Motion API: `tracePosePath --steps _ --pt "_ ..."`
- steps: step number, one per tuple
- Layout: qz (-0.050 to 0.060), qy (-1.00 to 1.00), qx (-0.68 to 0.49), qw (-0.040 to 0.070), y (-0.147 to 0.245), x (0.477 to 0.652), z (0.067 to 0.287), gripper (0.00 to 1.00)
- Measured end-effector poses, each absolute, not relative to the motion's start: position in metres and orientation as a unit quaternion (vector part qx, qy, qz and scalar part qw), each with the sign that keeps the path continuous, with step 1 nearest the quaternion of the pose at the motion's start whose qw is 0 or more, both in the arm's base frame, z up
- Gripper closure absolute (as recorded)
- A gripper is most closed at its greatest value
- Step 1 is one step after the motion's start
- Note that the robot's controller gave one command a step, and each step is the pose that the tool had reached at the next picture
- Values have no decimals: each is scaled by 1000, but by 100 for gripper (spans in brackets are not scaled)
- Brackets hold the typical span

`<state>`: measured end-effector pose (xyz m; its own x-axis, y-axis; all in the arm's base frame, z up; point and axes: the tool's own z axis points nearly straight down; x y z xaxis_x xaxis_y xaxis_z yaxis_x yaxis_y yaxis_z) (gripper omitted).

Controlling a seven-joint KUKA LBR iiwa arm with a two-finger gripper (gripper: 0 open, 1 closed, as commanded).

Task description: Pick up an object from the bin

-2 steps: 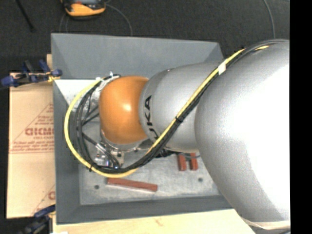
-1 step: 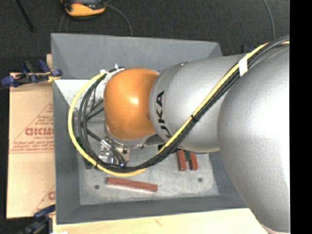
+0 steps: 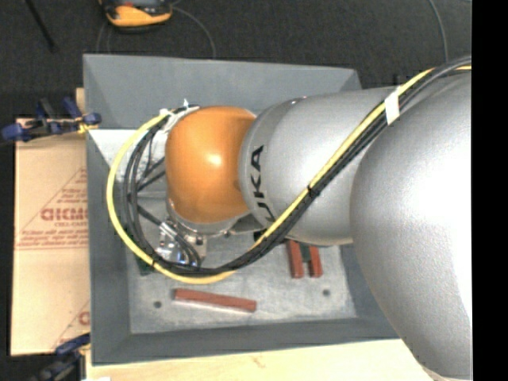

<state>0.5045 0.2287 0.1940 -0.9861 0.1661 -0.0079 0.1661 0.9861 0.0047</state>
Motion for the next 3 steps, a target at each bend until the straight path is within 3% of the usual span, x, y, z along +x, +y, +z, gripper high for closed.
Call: tracePosePath --steps 1,2,3 --pt "-1 997 76 0 223 499 199 100" --pt "0 998 69 1 221 507 240 100" --pt "0 998 61 1 230 508 202 0"
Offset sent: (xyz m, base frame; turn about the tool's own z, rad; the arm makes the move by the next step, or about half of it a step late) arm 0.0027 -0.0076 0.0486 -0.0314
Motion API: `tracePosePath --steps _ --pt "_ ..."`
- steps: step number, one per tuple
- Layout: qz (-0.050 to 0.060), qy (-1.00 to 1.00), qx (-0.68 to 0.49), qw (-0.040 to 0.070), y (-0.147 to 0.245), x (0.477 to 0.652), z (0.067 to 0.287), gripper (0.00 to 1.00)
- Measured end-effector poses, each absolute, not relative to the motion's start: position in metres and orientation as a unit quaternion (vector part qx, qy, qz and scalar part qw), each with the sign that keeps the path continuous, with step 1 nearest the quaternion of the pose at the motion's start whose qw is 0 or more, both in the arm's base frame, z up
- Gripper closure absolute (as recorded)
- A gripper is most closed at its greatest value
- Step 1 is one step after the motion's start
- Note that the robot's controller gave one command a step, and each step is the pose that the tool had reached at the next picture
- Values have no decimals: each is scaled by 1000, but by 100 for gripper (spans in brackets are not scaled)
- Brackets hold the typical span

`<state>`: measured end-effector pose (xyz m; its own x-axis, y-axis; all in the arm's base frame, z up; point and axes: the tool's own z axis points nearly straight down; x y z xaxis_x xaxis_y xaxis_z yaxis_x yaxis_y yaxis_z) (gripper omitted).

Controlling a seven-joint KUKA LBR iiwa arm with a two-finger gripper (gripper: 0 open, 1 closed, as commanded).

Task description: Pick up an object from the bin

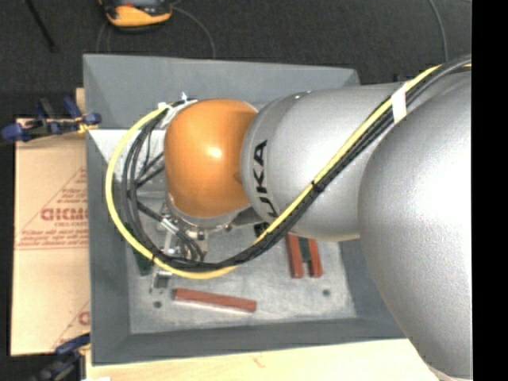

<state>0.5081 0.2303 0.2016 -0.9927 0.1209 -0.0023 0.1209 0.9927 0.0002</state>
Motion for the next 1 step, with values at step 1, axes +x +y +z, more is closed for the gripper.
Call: tracePosePath --steps 1 --pt "0 998 61 1 230 508 202 0"
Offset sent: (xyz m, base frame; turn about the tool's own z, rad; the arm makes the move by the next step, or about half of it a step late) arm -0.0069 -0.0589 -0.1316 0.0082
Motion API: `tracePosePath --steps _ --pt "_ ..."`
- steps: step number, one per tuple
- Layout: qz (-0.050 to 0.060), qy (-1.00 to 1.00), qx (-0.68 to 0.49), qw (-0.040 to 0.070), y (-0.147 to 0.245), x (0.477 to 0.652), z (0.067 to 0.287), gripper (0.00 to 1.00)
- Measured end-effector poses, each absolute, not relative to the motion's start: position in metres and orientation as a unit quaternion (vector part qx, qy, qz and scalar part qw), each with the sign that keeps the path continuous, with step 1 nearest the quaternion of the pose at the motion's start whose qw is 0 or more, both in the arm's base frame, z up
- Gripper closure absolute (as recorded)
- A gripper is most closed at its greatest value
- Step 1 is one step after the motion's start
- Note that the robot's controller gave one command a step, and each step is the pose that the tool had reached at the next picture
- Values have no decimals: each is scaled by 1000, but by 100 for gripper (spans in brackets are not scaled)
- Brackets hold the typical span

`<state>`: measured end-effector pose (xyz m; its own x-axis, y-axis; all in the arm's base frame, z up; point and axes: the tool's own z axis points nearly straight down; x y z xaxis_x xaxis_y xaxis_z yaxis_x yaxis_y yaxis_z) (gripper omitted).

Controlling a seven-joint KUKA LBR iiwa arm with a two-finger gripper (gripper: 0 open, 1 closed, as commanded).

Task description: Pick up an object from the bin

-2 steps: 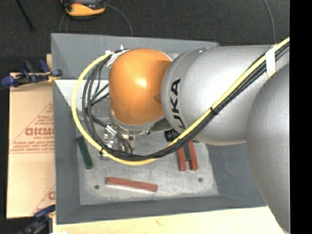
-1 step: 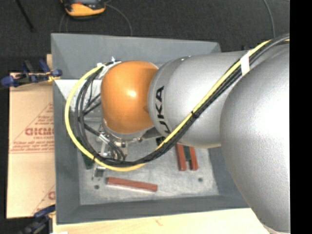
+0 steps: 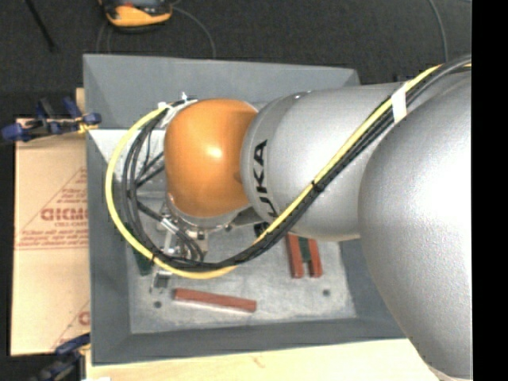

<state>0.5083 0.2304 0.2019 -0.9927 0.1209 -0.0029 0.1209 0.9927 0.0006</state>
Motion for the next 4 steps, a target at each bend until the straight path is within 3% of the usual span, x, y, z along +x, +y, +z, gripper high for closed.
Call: tracePosePath --steps 1,2,3,4 --pt "8 998 63 5 179 505 79 100" --pt "5 998 68 12 173 509 77 0" --pt "5 998 69 11 173 508 77 0" --pt "6 991 134 0 86 474 79 100"
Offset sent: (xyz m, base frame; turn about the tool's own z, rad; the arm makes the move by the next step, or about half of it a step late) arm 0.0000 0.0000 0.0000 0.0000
